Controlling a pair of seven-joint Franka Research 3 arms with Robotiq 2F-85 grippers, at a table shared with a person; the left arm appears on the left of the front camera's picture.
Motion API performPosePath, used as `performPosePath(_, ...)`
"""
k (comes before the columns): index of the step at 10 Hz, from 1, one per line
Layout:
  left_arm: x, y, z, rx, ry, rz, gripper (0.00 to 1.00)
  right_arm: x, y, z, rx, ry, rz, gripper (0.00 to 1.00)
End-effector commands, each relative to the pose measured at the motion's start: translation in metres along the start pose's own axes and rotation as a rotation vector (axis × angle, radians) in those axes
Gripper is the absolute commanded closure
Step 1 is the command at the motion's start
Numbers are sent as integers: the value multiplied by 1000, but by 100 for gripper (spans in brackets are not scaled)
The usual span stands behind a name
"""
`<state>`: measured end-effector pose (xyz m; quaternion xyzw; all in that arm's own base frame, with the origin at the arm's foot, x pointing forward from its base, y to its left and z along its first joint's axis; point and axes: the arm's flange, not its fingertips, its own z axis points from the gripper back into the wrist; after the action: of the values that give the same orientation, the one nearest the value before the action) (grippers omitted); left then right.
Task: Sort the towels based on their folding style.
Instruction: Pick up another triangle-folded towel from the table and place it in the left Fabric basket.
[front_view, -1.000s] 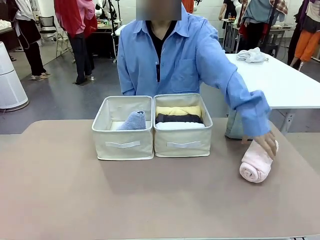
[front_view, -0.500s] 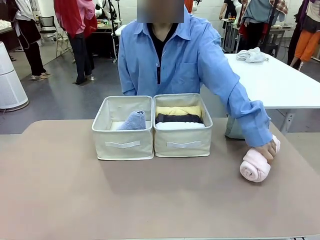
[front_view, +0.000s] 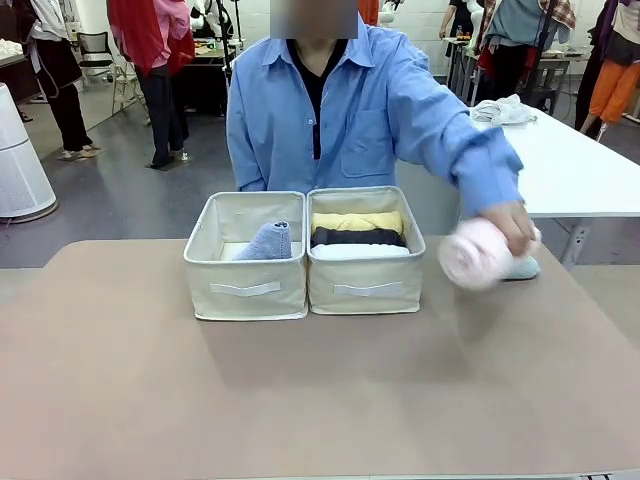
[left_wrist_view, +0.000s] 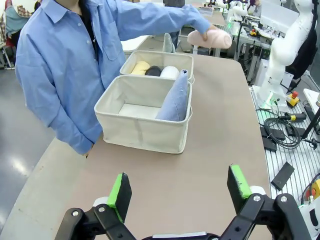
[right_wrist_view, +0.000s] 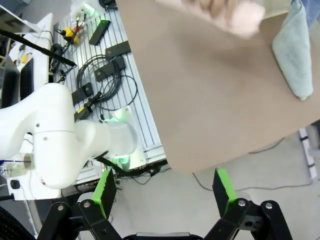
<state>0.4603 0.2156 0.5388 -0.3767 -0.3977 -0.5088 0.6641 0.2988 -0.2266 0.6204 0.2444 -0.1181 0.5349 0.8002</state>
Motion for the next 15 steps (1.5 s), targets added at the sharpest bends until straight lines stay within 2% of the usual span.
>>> performPosePath(1,1,-2,1,-1,5,-2,0,-1,2,0,0,10,-2,0)
performPosePath(3,1,-2,1,-1,5,-2,0,0,0,0,0,0,0,0)
performPosePath(4,1,-2,1,-1,5,-2,0,25,-3,-3,-69,41,3,0)
performPosePath(5,1,-2,1,-1,5,-2,0,56,-6,-8,-167,89,11,0)
performPosePath(6,1,-2,1,-1,5,-2,0,91,-13,-18,-318,168,10,0)
performPosePath(7,1,-2,1,-1,5,-2,0,120,-20,-29,-434,241,61,0)
performPosePath(8,1,-2,1,-1,5,-2,0,145,-30,-43,-445,297,219,0)
performPosePath(10,1,-2,1,-1,5,-2,0,187,-56,-71,-403,310,370,0)
performPosePath(12,1,-2,1,-1,5,-2,0,211,-72,-93,-431,239,440,0)
performPosePath(13,1,-2,1,-1,5,-2,0,217,-77,-101,-428,221,421,0)
performPosePath(15,1,-2,1,-1,5,-2,0,209,-73,-103,-313,265,335,0)
